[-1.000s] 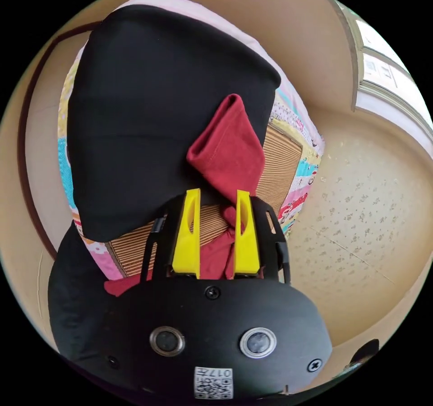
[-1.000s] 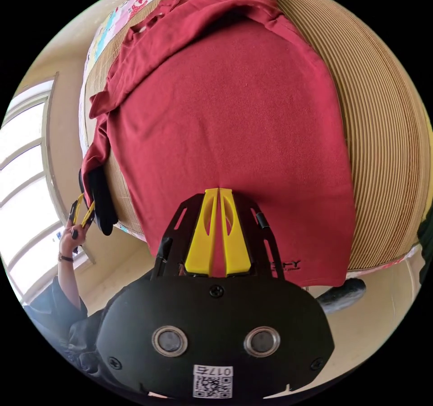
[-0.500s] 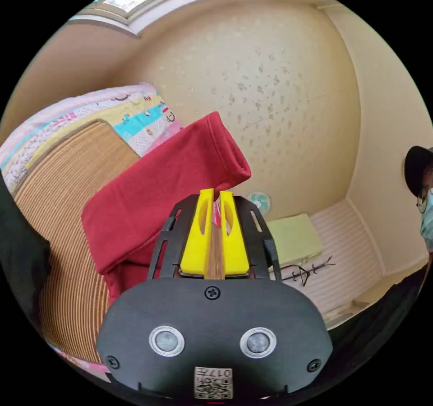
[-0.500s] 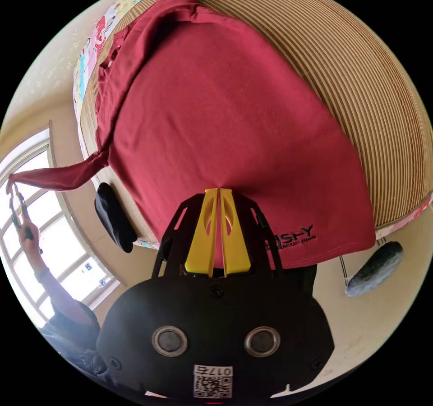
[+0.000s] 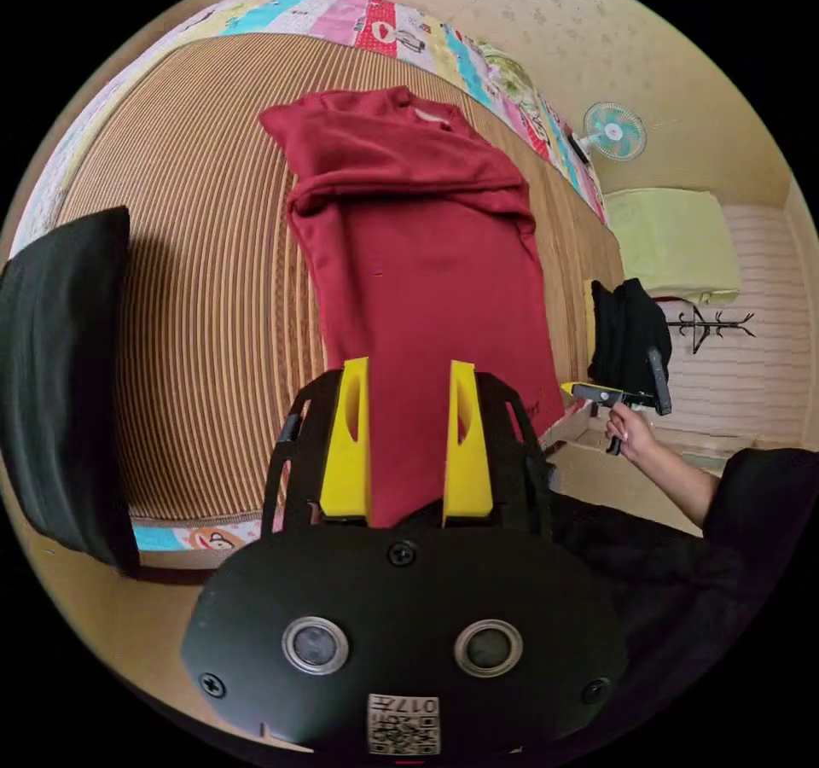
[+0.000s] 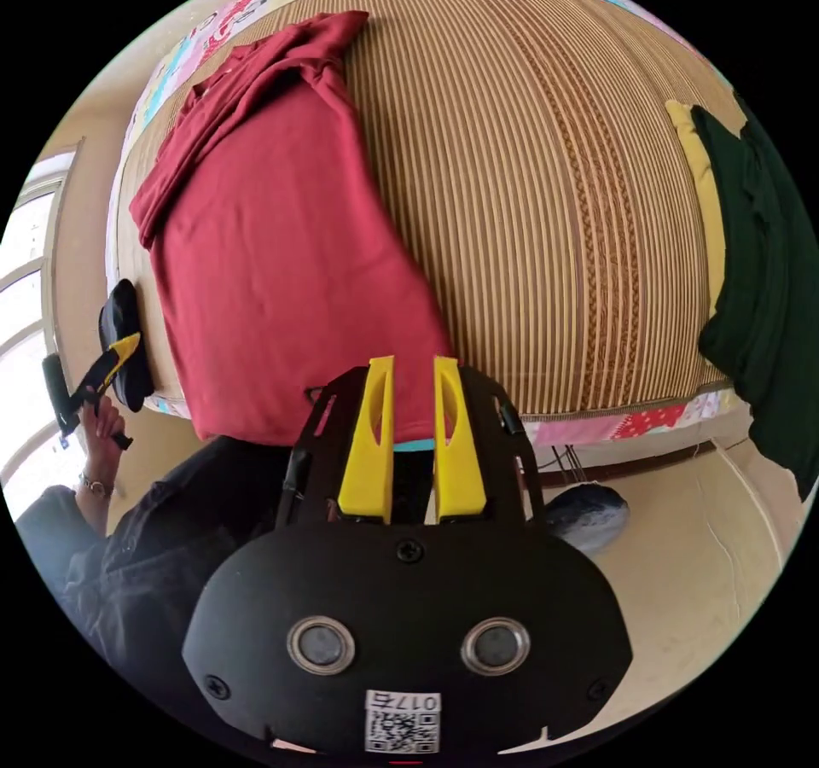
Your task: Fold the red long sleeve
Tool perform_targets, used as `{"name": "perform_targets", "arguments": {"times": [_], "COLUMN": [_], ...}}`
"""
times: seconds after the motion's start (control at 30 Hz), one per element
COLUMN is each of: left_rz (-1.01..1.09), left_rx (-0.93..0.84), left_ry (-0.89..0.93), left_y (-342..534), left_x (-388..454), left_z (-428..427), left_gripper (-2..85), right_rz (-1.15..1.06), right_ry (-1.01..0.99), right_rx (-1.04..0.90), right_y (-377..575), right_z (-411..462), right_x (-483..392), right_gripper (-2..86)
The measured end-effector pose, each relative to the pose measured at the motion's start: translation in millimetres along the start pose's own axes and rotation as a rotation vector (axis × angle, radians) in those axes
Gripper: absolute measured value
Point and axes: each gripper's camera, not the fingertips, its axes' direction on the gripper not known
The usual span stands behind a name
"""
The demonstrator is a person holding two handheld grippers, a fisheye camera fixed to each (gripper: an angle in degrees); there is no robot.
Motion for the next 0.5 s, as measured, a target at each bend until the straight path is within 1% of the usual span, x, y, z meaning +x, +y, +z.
{"name": "perform_targets", "arguments": {"times": [0.03, 0.07, 0.1, 0.17, 0.23, 0.27, 0.37, 0.4, 0.47, 0.5], "left_rz": [-0.015, -0.045, -0.071, -0.113, -0.123, -0.116, -0.130, -0.157, -0.201, -0.229], "left_rx": [-0.021, -0.054, -0.099, -0.180, -0.228, -0.252, -0.297, -0.282, -0.278, -0.305], "left_ry": [-0.010, -0.030, -0.038, -0.026, -0.001, 0.000, -0.075, -0.057, -0.014, -0.022], "left_y": [13.8, 39.3, 62.0, 88.6, 106.5, 113.2, 115.7, 112.8, 104.7, 98.8], "left_x": [-6.9, -19.0, -30.1, -43.5, -48.0, -48.0, -52.3, -57.5, -67.5, -73.9], "left_z": [3.5, 9.1, 16.8, 32.7, 46.7, 55.9, 80.4, 87.3, 96.0, 100.1], "left_gripper": [13.8, 14.8, 16.5, 19.3, 20.0, 19.8, 17.1, 15.1, 13.2, 12.3], "right_rz": [-0.028, -0.101, -0.168, -0.222, -0.220, -0.226, -0.222, -0.202, -0.214, -0.249], "right_ry": [-0.019, -0.023, 0.020, 0.046, -0.016, -0.043, 0.040, 0.058, 0.049, 0.021], "right_rx": [-0.032, -0.110, -0.156, -0.145, -0.156, -0.154, -0.071, -0.052, -0.097, -0.179], "right_y": [2.0, 5.4, 9.9, 13.3, 9.1, 5.9, 4.3, 3.2, -1.1, -4.0], "right_z": [2.9, 8.9, 9.9, -1.2, -11.4, -18.6, -40.5, -46.3, -45.2, -36.8], "right_x": [4.7, 11.6, 16.7, 24.2, 33.4, 36.4, 37.3, 39.7, 43.5, 45.3], "right_gripper": [8.2, 8.8, 8.8, 8.5, 9.1, 9.9, 11.6, 11.7, 11.5, 11.1]}}
